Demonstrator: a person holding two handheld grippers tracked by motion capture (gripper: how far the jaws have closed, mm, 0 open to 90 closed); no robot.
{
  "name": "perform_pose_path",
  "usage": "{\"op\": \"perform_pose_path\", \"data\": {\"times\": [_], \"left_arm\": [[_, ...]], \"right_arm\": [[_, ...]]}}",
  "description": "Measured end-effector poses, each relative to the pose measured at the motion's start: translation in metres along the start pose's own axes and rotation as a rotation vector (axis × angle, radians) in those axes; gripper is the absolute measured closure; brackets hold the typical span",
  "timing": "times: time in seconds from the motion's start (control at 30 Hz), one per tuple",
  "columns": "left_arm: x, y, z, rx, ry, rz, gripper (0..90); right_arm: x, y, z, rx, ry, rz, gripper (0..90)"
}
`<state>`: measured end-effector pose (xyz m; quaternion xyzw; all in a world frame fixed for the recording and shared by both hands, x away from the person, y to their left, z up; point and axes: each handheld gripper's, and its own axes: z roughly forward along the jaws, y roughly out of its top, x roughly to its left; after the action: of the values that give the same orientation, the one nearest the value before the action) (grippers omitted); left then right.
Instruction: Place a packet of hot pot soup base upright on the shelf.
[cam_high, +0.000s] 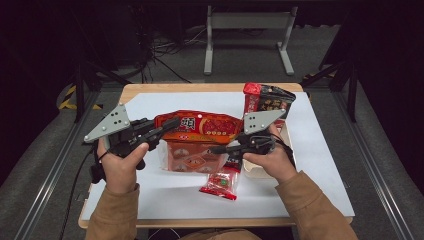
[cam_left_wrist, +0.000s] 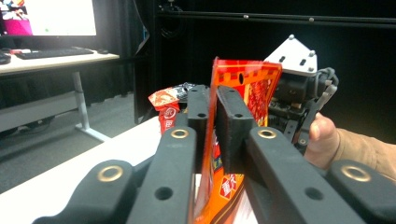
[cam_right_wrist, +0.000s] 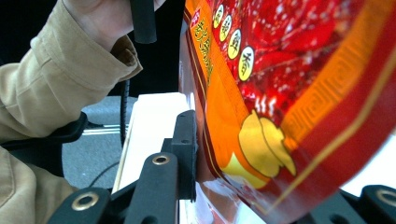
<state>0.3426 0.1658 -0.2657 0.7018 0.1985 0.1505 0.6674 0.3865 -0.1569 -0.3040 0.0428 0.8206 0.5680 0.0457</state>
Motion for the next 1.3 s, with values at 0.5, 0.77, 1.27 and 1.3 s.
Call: {"op": "perform_pose_path", "data": {"times": [0.5, 0.77, 1.27, 1.3], "left_arm": [[0.017, -0.009, 0.0, 0.103, 0.087, 0.014, 40.1], [0.028, -0.023, -0.002, 0.146, 0.161, -0.001, 25.1], [0.046, -0.055, -0.027, 0.228, 0.222, -0.033, 22.1], [0.047, -0.057, -0.028, 0.239, 0.227, -0.037, 21.8]], "right_arm": [[-0.001, 0.012, -0.017, 0.06, -0.081, 0.023, 70.9], [-0.001, 0.023, -0.03, 0.062, -0.108, 0.021, 70.9], [-0.006, 0.038, -0.052, 0.023, -0.137, 0.04, 70.9], [-0.007, 0.039, -0.054, 0.019, -0.138, 0.039, 70.9]]}}
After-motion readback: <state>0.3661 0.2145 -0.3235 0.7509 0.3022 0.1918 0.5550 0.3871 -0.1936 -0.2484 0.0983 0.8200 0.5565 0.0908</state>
